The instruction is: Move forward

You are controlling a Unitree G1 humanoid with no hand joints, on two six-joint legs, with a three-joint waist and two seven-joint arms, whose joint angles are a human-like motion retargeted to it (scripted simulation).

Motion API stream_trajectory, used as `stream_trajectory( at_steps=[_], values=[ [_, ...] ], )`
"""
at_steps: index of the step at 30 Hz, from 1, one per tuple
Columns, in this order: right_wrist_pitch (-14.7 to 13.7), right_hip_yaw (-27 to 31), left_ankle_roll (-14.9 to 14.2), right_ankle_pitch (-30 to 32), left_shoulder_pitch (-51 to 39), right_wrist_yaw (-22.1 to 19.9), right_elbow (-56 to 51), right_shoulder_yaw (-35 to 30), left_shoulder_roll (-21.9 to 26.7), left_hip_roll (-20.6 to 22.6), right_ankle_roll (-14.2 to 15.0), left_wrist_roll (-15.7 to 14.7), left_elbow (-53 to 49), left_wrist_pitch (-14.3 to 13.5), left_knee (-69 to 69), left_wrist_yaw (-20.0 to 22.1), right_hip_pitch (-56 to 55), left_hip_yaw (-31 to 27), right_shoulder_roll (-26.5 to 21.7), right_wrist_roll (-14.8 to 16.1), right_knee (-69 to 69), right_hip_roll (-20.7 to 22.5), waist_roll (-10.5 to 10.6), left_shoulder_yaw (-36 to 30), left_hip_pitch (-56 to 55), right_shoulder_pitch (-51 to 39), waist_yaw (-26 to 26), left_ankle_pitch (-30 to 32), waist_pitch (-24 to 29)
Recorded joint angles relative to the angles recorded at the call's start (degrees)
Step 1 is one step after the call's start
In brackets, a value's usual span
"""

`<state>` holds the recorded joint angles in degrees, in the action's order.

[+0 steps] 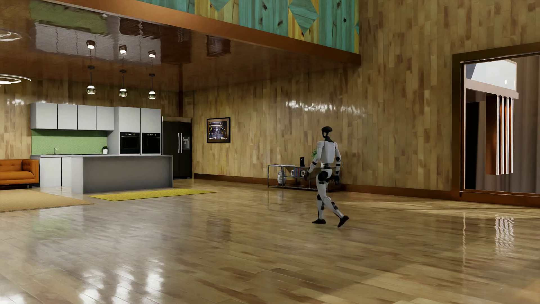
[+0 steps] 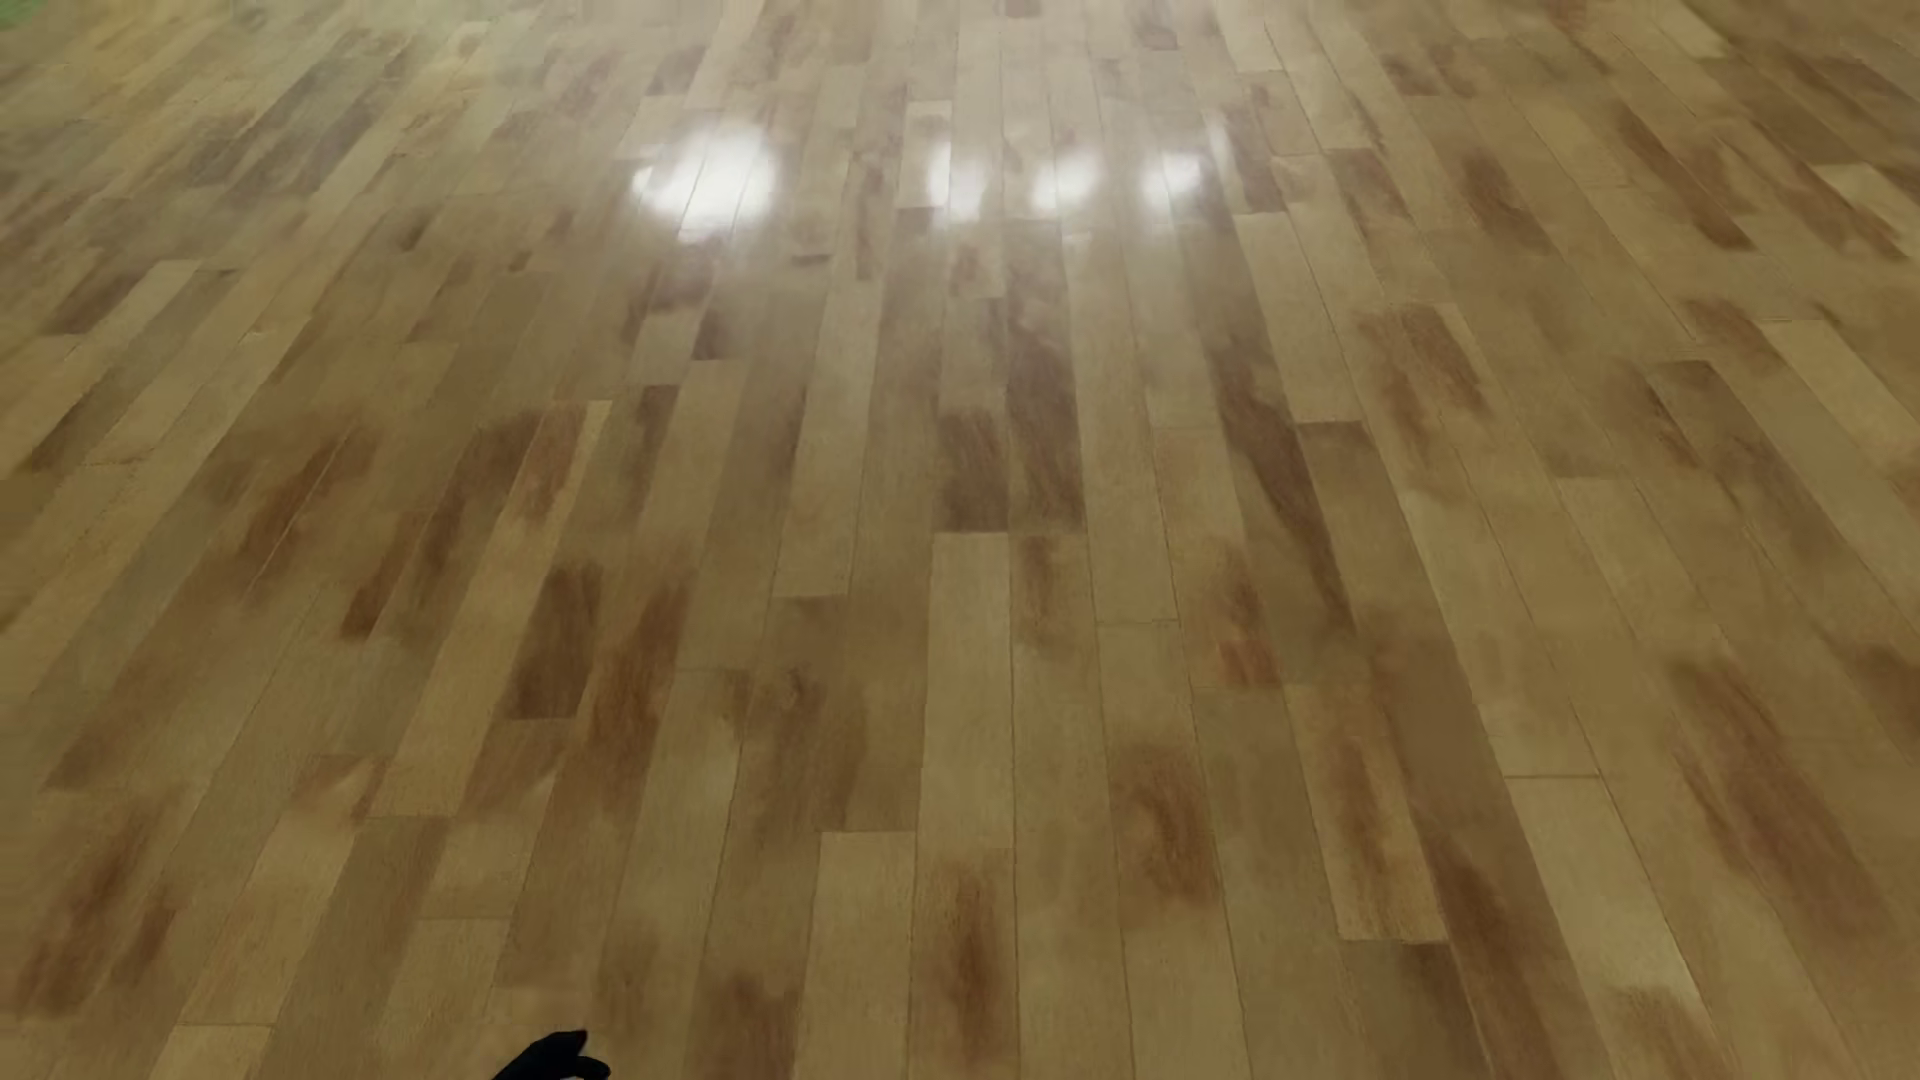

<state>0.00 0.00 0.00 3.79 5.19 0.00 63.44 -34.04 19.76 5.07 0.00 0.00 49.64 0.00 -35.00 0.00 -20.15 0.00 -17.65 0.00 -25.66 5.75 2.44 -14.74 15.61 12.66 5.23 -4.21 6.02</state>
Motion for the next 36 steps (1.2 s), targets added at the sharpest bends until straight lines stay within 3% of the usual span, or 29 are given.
stream_trajectory(
  at_steps=[2,3,5,7,11,14,16,19,22,23,25,27,29,32,34,36],
  values=[
    [0.00,0.00,0.00,-4.13,4.08,0.00,-1.46,-0.85,-0.77,-1.72,0.00,0.00,7.18,0.00,-13.00,0.00,5.42,0.00,-1.41,0.00,-0.38,1.39,1.12,-4.18,-5.20,-3.19,-3.90,13.01,-0.33],
    [0.00,0.00,0.00,-6.83,5.91,0.00,-3.85,0.59,-0.91,-2.71,0.00,0.00,10.49,0.00,-20.38,0.00,8.53,0.00,-2.36,0.00,0.31,1.88,1.64,-6.25,-9.42,-4.64,-5.44,13.37,-0.30],
    [0.00,0.00,0.00,-11.61,10.00,0.00,-10.18,6.17,-1.10,-4.07,0.00,0.00,14.85,0.00,-32.55,0.00,14.31,0.00,-4.29,0.00,1.67,2.52,2.38,-8.81,-19.04,-7.08,-7.90,3.42,-0.22],
    [0.00,0.00,0.00,-15.74,14.23,0.00,-15.68,13.02,-1.29,-3.71,0.00,0.00,17.50,0.00,-35.66,0.00,19.49,0.00,-5.39,0.00,2.59,2.06,2.02,-9.87,-27.70,-9.21,-10.70,-5.54,-0.25],
    [0.00,0.00,0.00,-22.25,20.29,0.00,-23.46,22.66,-1.67,-2.23,0.00,0.00,18.53,0.00,-13.07,0.00,28.33,0.00,-4.91,0.00,4.10,0.18,0.62,-12.76,-37.10,-12.18,-15.89,-6.99,-0.12],
    [0.00,0.00,0.00,-24.54,20.63,0.00,-26.51,21.13,-3.04,-3.85,0.00,0.00,19.07,0.00,8.73,0.00,33.22,0.00,-4.09,0.00,4.02,-0.83,0.92,-14.90,-35.94,-12.64,-18.38,-6.54,-0.05],
    [0.00,0.00,0.00,-24.09,19.29,0.00,-26.15,17.31,-3.63,-4.91,0.00,0.00,18.59,0.00,12.06,0.00,35.44,0.00,-2.98,0.00,2.69,-1.85,0.88,-15.79,-35.09,-11.28,-18.82,-5.51,-0.34],
    [0.00,0.00,0.00,-16.69,16.67,0.00,-20.48,11.74,-3.09,-3.12,0.00,0.00,15.41,0.00,6.00,0.00,37.33,0.00,-0.29,0.00,-2.44,-4.79,-2.22,-9.98,-33.91,-4.84,-16.72,5.75,-1.53],
    [0.00,0.00,0.00,-0.05,14.12,0.00,-7.93,5.51,-0.41,0.55,0.00,0.00,8.05,0.00,3.63,0.00,29.96,0.00,0.96,0.00,-20.76,-7.65,-5.78,-3.38,-27.24,2.80,-12.40,2.25,-1.87],
    [0.00,0.00,0.00,2.15,12.81,0.00,-3.84,3.44,0.83,1.72,0.00,0.00,5.82,0.00,4.09,0.00,25.04,0.00,0.71,0.00,-29.74,-8.41,-6.71,-1.59,-24.11,4.59,-11.29,-0.20,-1.49],
    [0.00,0.00,0.00,-0.63,9.07,0.00,2.11,2.18,3.10,3.64,0.00,0.00,4.10,0.00,5.24,0.00,14.68,0.00,-0.26,0.00,-45.50,-8.45,-7.75,2.20,-18.58,7.83,-8.39,-3.98,-0.66],
    [0.00,0.00,0.00,-3.01,4.82,0.00,4.92,3.17,4.97,4.49,0.00,0.00,4.54,0.00,6.07,0.00,6.35,0.00,-1.48,0.00,-49.29,-7.39,-7.94,5.34,-14.03,10.96,-4.28,-6.43,-0.17],
    [0.00,0.00,0.00,-1.97,1.72,0.00,4.95,3.89,6.64,5.01,0.00,0.00,3.70,0.00,6.92,0.00,1.29,0.00,-2.36,0.00,-39.07,-6.56,-8.39,7.68,-9.70,13.57,-0.53,-8.51,0.13],
    [0.00,0.00,0.00,-1.13,-0.07,0.00,1.33,5.94,8.87,5.91,0.00,0.00,-0.61,0.00,8.96,0.00,-0.23,0.00,-1.79,0.00,-12.36,-6.34,-9.66,8.97,-3.40,16.65,3.79,-12.95,-0.39],
    [0.00,0.00,0.00,-7.21,-0.44,0.00,-1.75,7.44,9.63,6.49,0.00,0.00,-3.01,0.00,9.60,0.00,0.13,0.00,0.17,0.00,1.11,-7.36,-10.78,9.31,-0.73,18.26,5.67,-16.45,-1.64],
    [0.00,0.00,0.00,-14.68,-0.43,0.00,-2.50,6.98,8.69,6.54,0.00,0.00,-3.33,0.00,8.88,0.00,0.11,0.00,2.35,0.00,5.98,-8.88,-11.19,9.68,0.34,18.13,6.45,-18.43,-2.85]
  ],
)
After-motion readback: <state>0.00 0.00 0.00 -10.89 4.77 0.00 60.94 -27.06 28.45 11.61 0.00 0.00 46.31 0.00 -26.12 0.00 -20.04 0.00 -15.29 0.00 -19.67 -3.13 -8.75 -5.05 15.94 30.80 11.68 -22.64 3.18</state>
